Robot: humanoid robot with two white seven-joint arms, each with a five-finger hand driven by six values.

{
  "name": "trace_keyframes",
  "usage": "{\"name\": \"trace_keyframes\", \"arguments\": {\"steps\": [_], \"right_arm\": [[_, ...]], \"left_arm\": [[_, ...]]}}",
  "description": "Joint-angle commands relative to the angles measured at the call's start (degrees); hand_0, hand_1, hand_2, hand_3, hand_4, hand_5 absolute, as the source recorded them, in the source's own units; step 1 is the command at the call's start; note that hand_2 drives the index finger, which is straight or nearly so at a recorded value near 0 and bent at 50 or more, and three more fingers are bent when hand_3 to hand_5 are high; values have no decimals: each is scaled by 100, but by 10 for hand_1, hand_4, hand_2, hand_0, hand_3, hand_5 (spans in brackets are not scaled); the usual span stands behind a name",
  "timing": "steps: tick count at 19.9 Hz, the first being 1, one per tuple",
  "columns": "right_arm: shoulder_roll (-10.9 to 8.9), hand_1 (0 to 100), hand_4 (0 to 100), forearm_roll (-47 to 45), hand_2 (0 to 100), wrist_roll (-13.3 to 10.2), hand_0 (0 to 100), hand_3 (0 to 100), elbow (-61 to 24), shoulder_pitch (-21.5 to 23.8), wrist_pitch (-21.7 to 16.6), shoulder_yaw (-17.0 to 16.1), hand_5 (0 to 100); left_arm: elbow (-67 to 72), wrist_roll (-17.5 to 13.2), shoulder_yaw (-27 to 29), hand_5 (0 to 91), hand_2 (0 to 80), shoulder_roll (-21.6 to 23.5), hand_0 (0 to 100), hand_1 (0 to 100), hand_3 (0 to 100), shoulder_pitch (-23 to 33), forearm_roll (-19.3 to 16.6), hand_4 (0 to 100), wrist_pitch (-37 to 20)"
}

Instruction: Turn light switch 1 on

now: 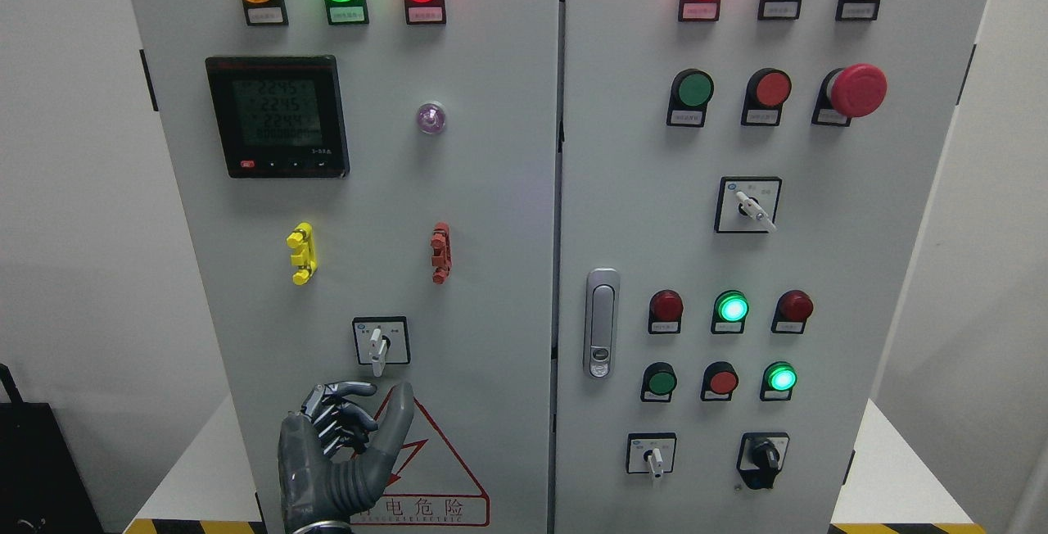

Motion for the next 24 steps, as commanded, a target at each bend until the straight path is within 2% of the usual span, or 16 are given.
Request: {"name": "trace_keyframes", "arguments": {"steps": [1, 24], "right_arm": [[0, 0, 0, -10, 0, -5, 55, 0, 0, 0, -4, 0, 0], [0, 0, 0, -1, 0, 4, 54, 0, 0, 0, -4, 0, 0]], "left_arm": [[-5, -1, 31, 797, 539, -25, 0, 624, 861, -95, -2, 878, 58], [12, -1, 48, 805, 548, -69, 1, 645, 870, -359, -2, 885, 313]]}}
